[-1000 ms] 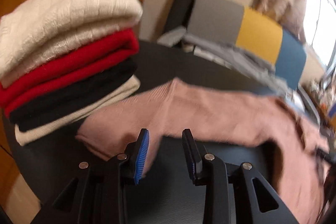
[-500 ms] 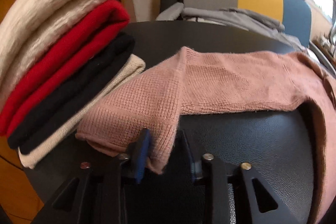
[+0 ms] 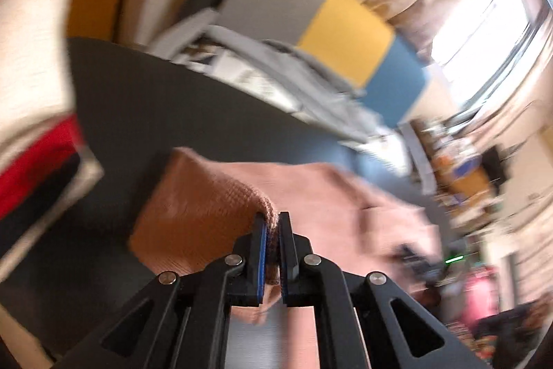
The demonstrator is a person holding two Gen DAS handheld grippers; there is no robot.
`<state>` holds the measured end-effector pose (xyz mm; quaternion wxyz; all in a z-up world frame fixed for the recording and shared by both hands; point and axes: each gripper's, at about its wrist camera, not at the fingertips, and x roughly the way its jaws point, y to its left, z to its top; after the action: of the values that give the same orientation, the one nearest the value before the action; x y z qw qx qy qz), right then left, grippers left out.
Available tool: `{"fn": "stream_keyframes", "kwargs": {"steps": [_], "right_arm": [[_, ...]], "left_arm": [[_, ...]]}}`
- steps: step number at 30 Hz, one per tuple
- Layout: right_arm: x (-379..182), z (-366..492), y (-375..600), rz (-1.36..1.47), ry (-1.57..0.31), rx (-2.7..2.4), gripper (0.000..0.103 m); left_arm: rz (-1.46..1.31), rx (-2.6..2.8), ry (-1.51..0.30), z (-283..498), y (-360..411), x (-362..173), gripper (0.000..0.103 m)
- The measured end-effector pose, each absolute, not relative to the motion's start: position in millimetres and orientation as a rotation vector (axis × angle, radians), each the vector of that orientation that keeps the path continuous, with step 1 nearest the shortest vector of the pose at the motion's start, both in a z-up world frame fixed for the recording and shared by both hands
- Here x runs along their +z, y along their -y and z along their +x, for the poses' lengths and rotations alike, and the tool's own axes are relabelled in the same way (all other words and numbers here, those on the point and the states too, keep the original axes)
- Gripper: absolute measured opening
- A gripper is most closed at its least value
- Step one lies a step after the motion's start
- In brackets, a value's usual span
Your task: Fold clothes
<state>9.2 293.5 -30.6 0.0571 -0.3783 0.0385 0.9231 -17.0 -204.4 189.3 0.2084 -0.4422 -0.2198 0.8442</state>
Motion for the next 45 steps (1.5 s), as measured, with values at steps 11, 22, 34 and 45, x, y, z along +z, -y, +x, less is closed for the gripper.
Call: {"fn": "stream_keyframes", "kwargs": {"steps": [11,22,34,45], "right_arm": [[-31,11,-296,-1.142,-0.139,2.81,0.047],[-31,11,-295,-1.143,-0.139,2.81,0.047],[-28,13,-315,-1.177,-0.387,2.889,0.059],[-36,12,-354,-1.195,-1.285,2.731,0.059]], "left_arm": [[-1.215,1.98,0.64,-58,24,204,0.005],[-1.401,1.836,0.725,-72,-114,83,0.023],[-1.087,2.12,0.535,-2,10,64,0.036],[-1.044,2.164,0.603,11,53,32,0.035]]}}
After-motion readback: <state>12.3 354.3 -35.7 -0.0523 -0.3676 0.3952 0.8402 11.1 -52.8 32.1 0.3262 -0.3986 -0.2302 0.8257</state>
